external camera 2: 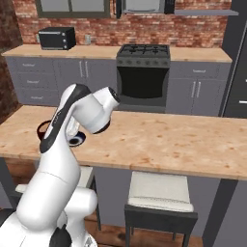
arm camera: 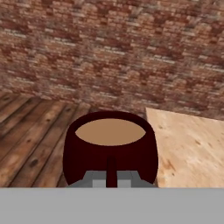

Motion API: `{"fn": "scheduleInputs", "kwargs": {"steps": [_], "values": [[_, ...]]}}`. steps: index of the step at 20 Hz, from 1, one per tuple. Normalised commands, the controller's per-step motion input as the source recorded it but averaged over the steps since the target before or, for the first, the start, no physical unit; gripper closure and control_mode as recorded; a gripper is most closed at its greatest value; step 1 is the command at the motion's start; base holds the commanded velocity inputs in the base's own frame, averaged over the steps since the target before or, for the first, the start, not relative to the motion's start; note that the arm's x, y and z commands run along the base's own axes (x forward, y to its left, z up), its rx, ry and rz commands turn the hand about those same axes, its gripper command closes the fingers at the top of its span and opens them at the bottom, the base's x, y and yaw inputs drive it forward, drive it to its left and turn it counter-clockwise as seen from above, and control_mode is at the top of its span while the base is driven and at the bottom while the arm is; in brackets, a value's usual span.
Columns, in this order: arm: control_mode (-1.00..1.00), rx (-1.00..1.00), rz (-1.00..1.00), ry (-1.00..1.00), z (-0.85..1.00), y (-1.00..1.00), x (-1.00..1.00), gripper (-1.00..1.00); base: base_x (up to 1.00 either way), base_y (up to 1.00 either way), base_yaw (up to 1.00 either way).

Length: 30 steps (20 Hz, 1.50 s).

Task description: Pick the cup of tea, navigate to the dining table, and place it on the saucer.

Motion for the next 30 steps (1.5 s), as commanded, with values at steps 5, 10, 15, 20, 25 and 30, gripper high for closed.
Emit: {"fn": "scheduleInputs", "kwargs": {"steps": [5, 10, 15, 20, 25, 30], "values": [[-1.0, 0.0, 0.0, 0.03, -0.38, 0.0, 0.36, 1.0, 0.0, 0.0, 0.0], [-1.0, 0.01, -0.01, 0.07, -0.23, 0.03, 0.46, 1.0, 0.0, 0.0, 0.0], [-1.0, 0.0, -0.03, 0.05, -0.21, 0.09, 0.49, 1.0, 0.0, 0.0, 0.0], [-1.0, 0.0, -0.03, 0.04, -0.28, 0.1, 0.43, 1.0, 0.0, 0.0, 0.0], [-1.0, 0.0, -0.01, 0.0, -0.33, 0.15, 0.32, 1.0, 0.0, 0.0, 0.0], [-1.0, 0.0, -0.02, 0.0, -0.26, 0.2, 0.31, 1.0, 0.0, 0.0, 0.0]]}}
